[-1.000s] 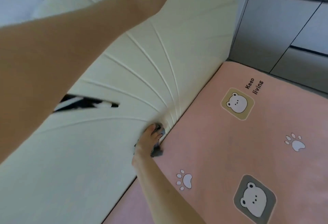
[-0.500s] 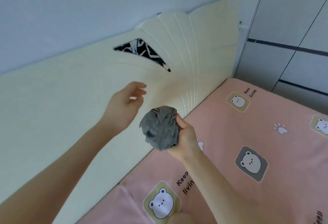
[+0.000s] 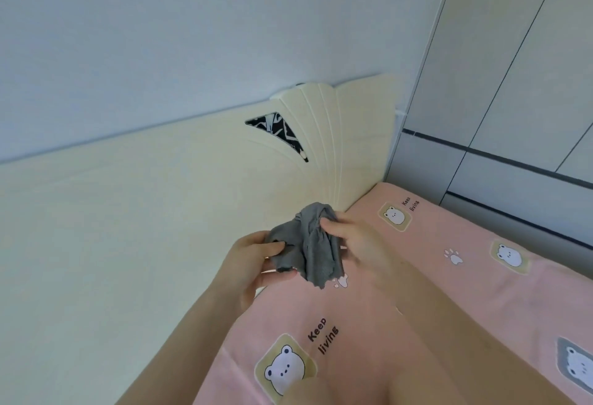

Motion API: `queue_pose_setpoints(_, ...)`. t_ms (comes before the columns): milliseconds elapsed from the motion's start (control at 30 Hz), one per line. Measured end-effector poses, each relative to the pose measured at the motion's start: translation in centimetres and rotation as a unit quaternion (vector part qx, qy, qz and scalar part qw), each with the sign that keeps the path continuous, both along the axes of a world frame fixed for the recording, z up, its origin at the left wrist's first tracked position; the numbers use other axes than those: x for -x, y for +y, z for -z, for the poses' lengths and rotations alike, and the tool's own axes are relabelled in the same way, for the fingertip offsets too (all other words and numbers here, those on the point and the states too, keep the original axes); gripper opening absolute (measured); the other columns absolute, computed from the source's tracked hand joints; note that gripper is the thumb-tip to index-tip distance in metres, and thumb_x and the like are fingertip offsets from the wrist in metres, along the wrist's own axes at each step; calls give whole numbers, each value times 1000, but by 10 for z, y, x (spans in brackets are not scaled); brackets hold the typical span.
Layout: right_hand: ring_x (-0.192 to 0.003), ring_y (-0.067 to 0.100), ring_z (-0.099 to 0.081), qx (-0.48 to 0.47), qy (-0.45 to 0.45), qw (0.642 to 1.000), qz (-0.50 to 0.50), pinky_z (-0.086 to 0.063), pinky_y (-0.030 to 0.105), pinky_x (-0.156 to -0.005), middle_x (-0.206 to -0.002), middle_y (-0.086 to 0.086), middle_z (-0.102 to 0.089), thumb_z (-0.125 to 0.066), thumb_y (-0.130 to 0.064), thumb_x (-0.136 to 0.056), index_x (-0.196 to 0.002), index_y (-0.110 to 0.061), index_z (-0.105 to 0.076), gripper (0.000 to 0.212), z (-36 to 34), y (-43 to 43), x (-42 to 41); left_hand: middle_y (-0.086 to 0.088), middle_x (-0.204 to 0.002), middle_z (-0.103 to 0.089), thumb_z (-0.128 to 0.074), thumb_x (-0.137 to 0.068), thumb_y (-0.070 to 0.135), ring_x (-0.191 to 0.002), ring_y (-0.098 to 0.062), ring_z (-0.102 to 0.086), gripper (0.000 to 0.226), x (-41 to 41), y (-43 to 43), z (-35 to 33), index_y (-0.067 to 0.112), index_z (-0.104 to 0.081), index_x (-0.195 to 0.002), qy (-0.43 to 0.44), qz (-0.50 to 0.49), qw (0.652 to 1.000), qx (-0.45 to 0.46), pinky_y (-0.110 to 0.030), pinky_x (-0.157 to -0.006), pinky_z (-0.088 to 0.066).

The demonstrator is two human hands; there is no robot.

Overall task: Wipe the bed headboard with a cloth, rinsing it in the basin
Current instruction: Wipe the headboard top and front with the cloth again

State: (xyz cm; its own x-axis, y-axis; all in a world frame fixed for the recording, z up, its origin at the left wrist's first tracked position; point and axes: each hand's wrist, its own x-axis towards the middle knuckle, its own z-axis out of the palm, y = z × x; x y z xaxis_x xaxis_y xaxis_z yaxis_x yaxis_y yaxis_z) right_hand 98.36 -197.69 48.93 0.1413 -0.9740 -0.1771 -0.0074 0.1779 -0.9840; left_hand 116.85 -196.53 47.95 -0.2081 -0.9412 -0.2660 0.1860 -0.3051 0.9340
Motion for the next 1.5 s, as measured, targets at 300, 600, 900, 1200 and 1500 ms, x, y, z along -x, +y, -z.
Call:
queue_pose_setpoints(300,-55,16,-65,124,252,950,139,-47,25,-42,-90,-4,-69,-73,-22,-75,-110,-37,-61,39,-13,9,50,-9,-92,-70,-49,-93,22,-84,-25,-65,24,104,-41,-36,9,-69,-97,-27,174,984,-12,-42,-84,-56)
queue_pose_setpoints(600,-81,17,-70,161,138,857,470,-57,31,-72,-87,2,-73,-60,10,-82,-99,-18,-64,33,-21,113,155,8,-69,-59,-62,-84,29,-67,-8,-55,10,242,-1,-64,27,-65,-74,-70,375,906,182,-27,-76,-51)
queue_pose_setpoints(900,-82,23,-64,132,183,676,702,-56,37,-73,-88,11,-65,-67,3,-80,-99,-5,-56,23,-70,375,153,-10,-101,-63,-66,-83,14,-90,-24,-62,28,320,218,-72,7,-53,-106,30,573,805,151,-31,-69,-56)
queue_pose_setpoints(1200,-72,23,-58,50,343,473,810,-53,37,-70,-67,0,-59,-70,-14,-75,-68,-21,-57,16,-79,602,79,1,-76,-73,-54,-86,1,-83,-22,-67,19,315,455,-83,15,-66,-87,58,776,591,211,-31,-73,-52)
queue_pose_setpoints(1500,-65,24,-55,-110,331,309,885,-58,42,-69,-69,5,-57,-70,-17,-75,-93,0,-65,25,-102,810,-28,-5,-83,-72,-48,-93,18,-71,-17,-69,18,261,687,-92,11,-64,-96,97,906,393,123,-35,-75,-49)
